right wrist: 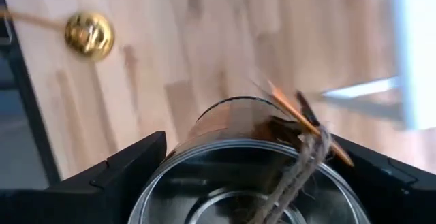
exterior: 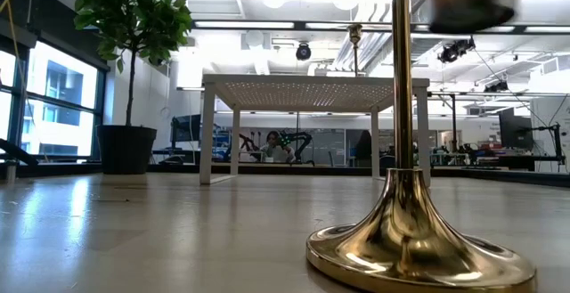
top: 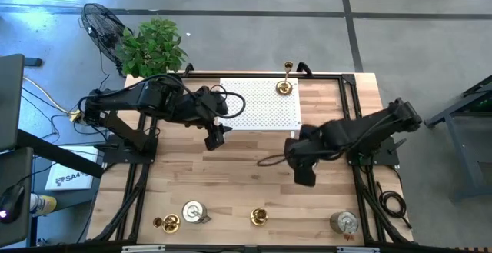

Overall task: Pick & Place candle stick holders
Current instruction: Put the top silver scented candle on the shelf

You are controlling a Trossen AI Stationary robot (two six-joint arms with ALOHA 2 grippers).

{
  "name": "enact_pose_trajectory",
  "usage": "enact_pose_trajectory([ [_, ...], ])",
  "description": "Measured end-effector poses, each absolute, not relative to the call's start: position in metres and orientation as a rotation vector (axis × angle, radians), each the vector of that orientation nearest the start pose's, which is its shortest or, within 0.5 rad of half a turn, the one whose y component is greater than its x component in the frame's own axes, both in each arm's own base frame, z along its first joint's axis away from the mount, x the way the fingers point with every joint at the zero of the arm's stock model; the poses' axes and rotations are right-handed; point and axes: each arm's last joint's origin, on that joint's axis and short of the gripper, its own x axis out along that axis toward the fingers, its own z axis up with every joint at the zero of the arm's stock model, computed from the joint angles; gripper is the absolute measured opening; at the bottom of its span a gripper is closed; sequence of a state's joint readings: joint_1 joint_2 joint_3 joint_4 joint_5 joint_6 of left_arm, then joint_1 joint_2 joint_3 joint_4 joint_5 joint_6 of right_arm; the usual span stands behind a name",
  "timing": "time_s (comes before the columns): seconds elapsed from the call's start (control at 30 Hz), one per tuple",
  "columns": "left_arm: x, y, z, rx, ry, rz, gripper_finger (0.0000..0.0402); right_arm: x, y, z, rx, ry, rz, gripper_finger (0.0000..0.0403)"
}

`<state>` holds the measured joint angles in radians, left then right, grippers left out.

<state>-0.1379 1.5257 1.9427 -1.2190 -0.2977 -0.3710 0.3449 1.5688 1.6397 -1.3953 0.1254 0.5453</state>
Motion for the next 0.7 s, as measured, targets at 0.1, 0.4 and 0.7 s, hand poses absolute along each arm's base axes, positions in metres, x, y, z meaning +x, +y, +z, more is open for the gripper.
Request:
enact_pose_trajectory([
  [0.1, 0.273, -0.029, 0.453, -0.178, 0.734, 0.296, 0.025, 0.267, 0.083, 0.374, 0.117, 1.224, -0.187, 0.0345],
  [0.4, 0.28, -0.03, 0.461, -0.206, 0.628, 0.281, 0.025, 0.268, 0.039, 0.414, 0.08, 1.113, -0.251, 0.0345],
  [0.7, 0.281, -0.03, 0.462, -0.18, 0.618, 0.271, 0.025, 0.272, -0.002, 0.404, 0.078, 1.181, -0.275, 0.0345],
])
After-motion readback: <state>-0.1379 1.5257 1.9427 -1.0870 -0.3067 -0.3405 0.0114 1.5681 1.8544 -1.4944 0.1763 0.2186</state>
